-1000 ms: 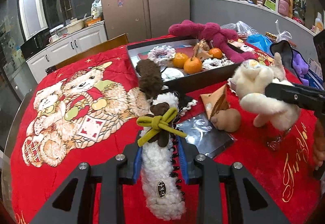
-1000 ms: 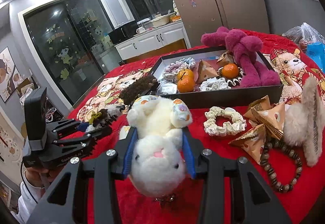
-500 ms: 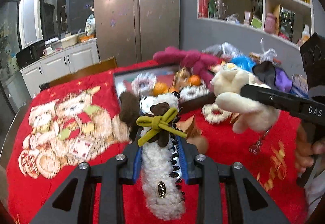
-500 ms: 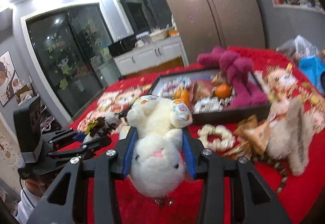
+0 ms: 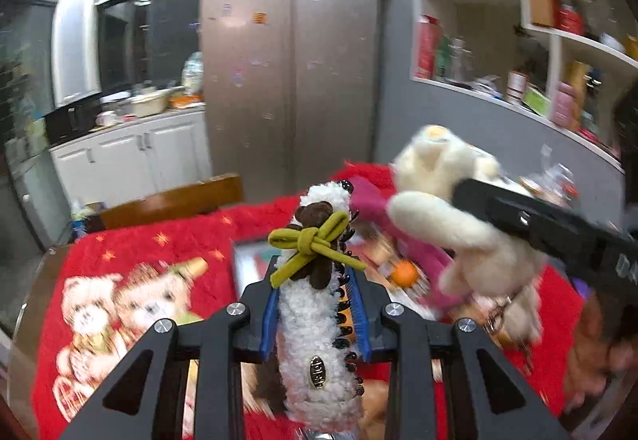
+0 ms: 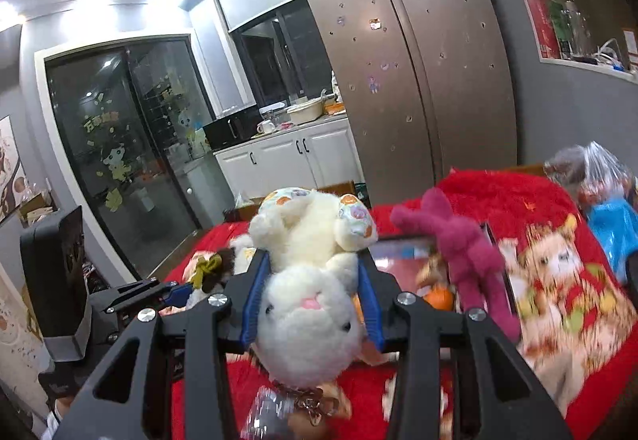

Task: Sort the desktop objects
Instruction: 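Carry the white fuzzy stick and white plush bunny over the black tray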

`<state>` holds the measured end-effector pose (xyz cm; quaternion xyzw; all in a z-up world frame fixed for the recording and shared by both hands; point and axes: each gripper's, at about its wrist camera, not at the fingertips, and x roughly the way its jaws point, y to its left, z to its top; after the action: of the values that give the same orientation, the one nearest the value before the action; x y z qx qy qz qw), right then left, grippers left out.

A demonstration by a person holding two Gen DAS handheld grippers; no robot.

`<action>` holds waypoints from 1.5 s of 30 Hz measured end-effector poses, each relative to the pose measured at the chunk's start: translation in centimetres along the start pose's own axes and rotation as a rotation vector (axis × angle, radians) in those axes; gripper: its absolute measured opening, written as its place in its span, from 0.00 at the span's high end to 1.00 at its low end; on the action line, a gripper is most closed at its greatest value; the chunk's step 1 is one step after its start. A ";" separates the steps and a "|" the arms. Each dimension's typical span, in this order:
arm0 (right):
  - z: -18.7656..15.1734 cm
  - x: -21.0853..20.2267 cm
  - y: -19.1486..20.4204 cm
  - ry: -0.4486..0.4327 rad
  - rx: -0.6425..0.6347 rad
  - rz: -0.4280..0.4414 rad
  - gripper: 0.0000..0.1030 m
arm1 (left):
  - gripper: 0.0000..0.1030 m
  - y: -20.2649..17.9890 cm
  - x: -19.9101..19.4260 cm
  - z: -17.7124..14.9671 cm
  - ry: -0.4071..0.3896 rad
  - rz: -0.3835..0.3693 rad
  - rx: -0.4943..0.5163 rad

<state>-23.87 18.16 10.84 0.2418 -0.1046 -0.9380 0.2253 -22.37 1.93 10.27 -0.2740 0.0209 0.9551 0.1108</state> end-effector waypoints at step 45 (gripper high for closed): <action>-2.8 21.3 -9.1 0.336 0.074 -0.186 0.58 | 0.67 6.0 17.6 -2.9 0.396 0.022 -0.102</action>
<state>-42.51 15.85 -3.05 0.4116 -0.0772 -0.8968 0.1428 -36.76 -0.69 -1.61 -0.4616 -0.0034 0.8835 0.0799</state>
